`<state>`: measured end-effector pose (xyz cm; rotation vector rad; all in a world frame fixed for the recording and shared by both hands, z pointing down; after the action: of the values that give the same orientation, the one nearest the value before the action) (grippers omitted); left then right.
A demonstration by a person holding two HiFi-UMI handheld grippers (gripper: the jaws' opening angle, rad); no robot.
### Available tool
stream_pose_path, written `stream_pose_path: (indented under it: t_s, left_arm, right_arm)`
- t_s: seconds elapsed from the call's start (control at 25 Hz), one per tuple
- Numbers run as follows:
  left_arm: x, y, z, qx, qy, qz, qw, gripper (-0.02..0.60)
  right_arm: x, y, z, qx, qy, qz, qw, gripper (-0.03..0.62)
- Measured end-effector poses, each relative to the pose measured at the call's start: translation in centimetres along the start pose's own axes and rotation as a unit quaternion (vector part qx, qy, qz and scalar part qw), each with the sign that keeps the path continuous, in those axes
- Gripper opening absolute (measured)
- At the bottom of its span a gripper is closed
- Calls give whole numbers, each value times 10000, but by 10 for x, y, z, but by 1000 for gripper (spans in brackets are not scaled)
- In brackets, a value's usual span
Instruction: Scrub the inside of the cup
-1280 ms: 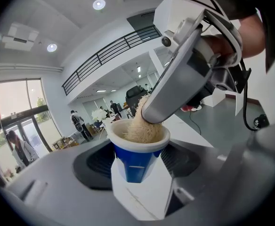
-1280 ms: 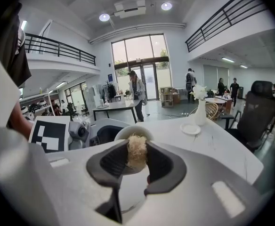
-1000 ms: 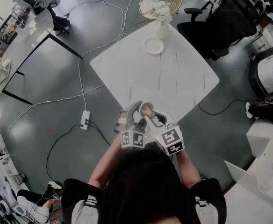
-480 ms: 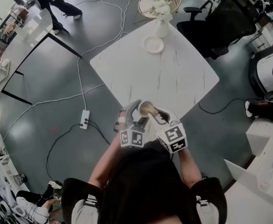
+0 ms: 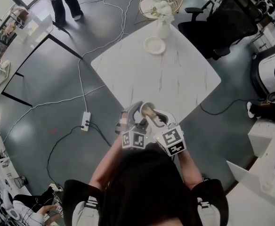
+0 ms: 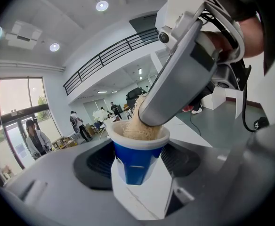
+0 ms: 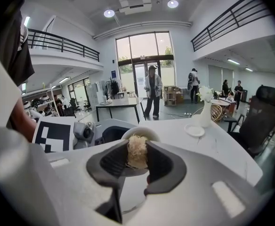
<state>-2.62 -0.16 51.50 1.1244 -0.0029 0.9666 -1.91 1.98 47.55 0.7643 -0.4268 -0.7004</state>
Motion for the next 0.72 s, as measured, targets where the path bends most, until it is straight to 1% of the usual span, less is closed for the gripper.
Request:
stream_pose_path:
  t_s: [0.16, 0.28, 0.52, 0.72]
  left_arm:
    - [-5, 0, 2, 11, 0, -57, 10000, 313]
    - [-5, -1, 1, 27, 6, -29, 10000, 314]
    - [0, -3, 3, 53, 47, 48, 10000, 313]
    - [-2, -5, 0, 76, 37, 29, 10000, 314]
  right_arm:
    - [-3, 3, 2, -50, -49, -14, 10000, 107]
    - [0, 5, 0, -60, -39, 42, 10000, 107]
    - [16, 8, -2, -84, 95, 146, 9998, 107]
    - [18, 1, -5, -47, 187, 124, 9997, 107]
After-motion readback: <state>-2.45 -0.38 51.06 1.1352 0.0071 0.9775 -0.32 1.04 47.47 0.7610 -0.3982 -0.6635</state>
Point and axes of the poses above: the fingertips, and each gripper's own axes: z forward along the fingers, x to its right, y out of its underside, the point moved 1 cm from there along -z, backward along the fingers, and after that the axes turned 9 degrees about -x, right-handed, at the moved point
